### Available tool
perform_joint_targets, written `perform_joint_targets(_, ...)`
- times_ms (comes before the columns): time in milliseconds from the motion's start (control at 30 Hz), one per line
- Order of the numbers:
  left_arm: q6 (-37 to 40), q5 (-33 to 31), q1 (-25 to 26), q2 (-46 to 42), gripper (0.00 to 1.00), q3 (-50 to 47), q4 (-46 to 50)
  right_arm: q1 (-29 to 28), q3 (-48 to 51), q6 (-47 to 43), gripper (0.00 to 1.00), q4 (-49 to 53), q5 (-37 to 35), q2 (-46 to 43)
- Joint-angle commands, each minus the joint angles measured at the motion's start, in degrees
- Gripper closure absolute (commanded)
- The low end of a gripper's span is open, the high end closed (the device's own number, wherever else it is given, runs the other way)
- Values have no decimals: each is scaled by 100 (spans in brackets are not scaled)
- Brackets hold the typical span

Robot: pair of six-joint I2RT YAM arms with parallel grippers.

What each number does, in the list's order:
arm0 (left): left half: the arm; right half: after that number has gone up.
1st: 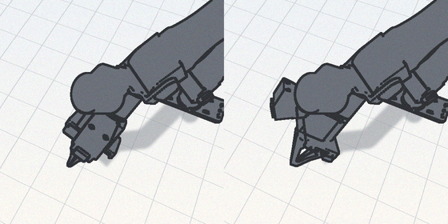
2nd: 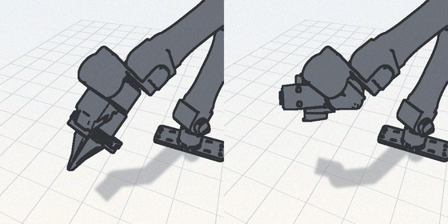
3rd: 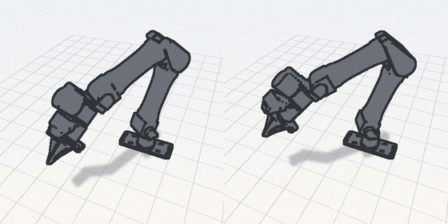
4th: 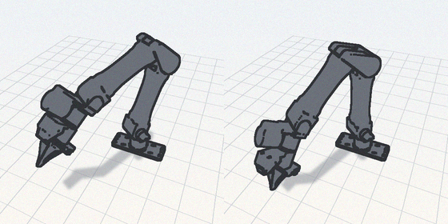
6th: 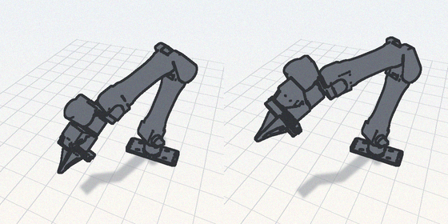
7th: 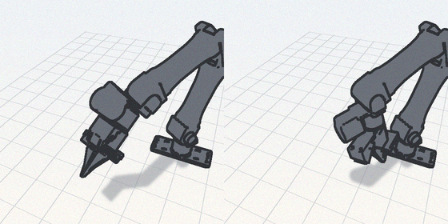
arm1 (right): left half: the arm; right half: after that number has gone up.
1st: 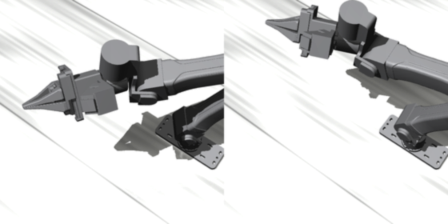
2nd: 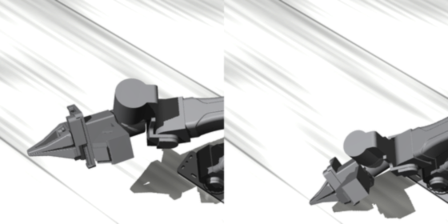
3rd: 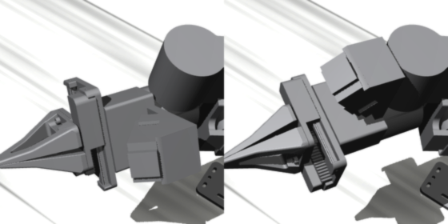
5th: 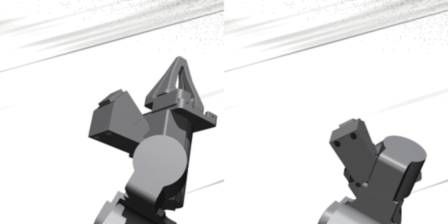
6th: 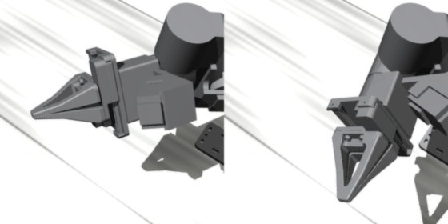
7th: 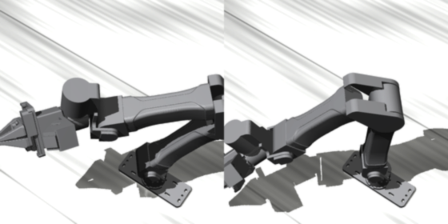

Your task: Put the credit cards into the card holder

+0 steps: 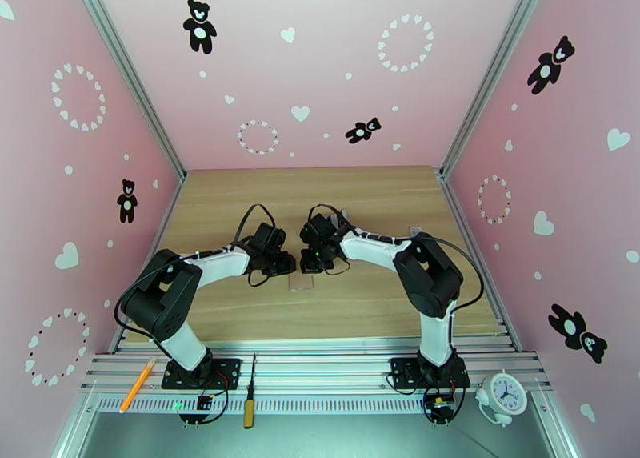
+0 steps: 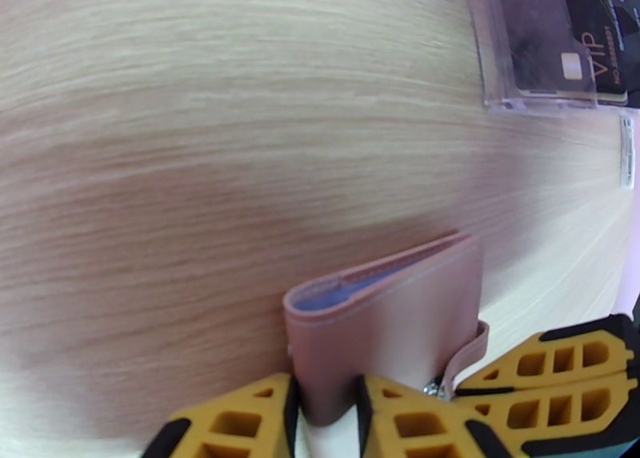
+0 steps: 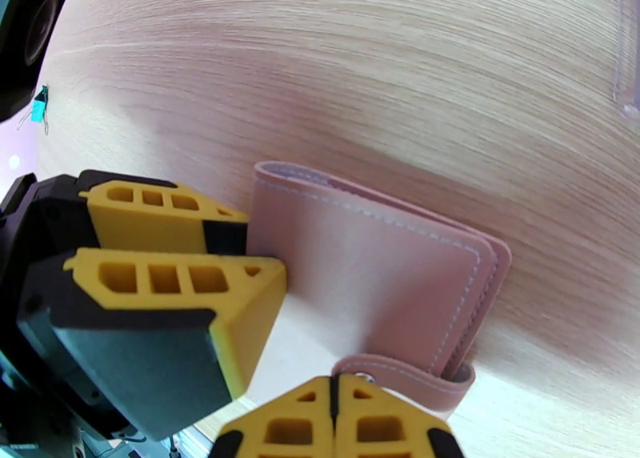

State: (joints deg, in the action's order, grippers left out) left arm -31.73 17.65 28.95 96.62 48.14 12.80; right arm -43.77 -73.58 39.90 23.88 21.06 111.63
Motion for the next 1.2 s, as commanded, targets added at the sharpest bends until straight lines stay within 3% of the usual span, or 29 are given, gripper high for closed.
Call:
perform_joint_targets(0,-27,86,-41,-110,72,-85,-3,9,-174,-42,100,21,84,190)
perform_joint_targets(1167,8,79,-94,-133,72,-76,48,196,336,51,100,-61,-102,641)
